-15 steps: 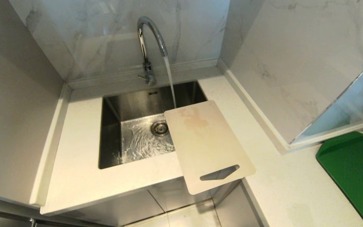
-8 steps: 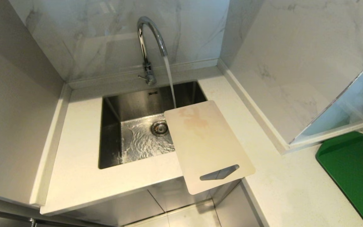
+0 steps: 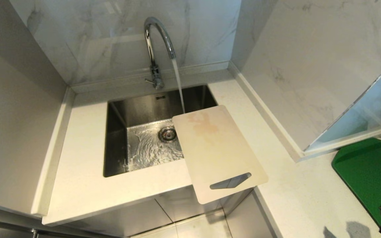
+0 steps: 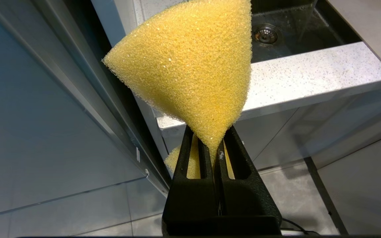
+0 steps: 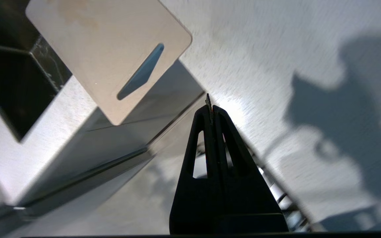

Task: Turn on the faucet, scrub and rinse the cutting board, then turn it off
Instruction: Pick up the cutting board

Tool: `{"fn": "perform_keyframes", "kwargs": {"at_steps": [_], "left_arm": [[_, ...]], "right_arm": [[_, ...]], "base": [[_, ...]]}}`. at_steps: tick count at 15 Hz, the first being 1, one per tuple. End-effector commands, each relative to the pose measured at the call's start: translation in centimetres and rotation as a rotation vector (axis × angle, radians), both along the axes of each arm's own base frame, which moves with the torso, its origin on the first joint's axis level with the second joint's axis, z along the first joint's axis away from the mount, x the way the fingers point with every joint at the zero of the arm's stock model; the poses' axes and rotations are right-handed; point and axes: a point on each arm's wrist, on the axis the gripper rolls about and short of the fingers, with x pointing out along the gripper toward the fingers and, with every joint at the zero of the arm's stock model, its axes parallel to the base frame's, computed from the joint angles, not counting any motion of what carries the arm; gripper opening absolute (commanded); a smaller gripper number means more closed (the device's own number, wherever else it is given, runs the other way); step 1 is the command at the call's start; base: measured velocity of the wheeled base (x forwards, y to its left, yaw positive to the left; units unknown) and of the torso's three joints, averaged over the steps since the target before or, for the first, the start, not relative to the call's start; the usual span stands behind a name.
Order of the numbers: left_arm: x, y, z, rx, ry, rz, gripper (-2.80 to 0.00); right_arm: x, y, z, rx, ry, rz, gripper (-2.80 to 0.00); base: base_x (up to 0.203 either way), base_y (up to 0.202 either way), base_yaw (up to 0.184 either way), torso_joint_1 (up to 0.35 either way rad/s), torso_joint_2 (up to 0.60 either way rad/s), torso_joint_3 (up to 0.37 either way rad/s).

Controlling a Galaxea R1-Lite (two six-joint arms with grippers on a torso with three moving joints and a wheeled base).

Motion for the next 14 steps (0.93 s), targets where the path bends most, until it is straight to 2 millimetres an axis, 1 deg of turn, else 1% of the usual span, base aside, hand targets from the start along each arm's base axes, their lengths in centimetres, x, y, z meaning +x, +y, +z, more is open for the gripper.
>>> {"fn": "perform_keyframes", "kwargs": {"at_steps": [1,2,3,5,7,10,11,14], "left_arm": [[0.0,0.0,0.0,0.000,-0.002,0.002,-2.80],[0.0,0.0,0.0,0.000,-0.002,0.002,-2.80],[0.0,0.0,0.0,0.000,-0.002,0.002,-2.80],[0.0,0.0,0.0,0.000,-0.002,0.002,-2.80],[0.0,0.0,0.0,0.000,-0.002,0.002,-2.80],[0.0,0.0,0.0,0.000,-0.002,0.002,-2.80],[0.0,0.0,0.0,0.000,-0.002,0.002,-2.80],[0.0,0.0,0.0,0.000,-0.002,0.002,-2.80]], "right_arm": [[6.3,0.9,0.1,0.279,0.246,-0.119,-2.80],[7.3,2.1,0.8,0.371,0.296,-0.121,-2.80],[8.7,3.2,1.0,0.443,0.361,-0.151,-2.80],[11.4,5.0,0.2,0.501,0.488,-0.241,-2.80],[13.0,6.7,-0.5,0.518,0.545,-0.286,-2.80],[15.8,8.0,-2.4,0.518,0.603,-0.393,-2.80],[16.6,8.2,-2.6,0.530,0.604,-0.422,-2.80],[17.6,8.7,-3.6,0.536,0.631,-0.463,-2.80]], "base": [[0.000,0.000,0.000,0.000,0.00,0.000],[0.000,0.000,0.000,0.000,0.00,0.000],[0.000,0.000,0.000,0.000,0.00,0.000],[0.000,0.000,0.000,0.000,0.00,0.000],[0.000,0.000,0.000,0.000,0.00,0.000],[0.000,0.000,0.000,0.000,0.00,0.000],[0.000,0.000,0.000,0.000,0.00,0.000],[0.000,0.000,0.000,0.000,0.00,0.000]]}}
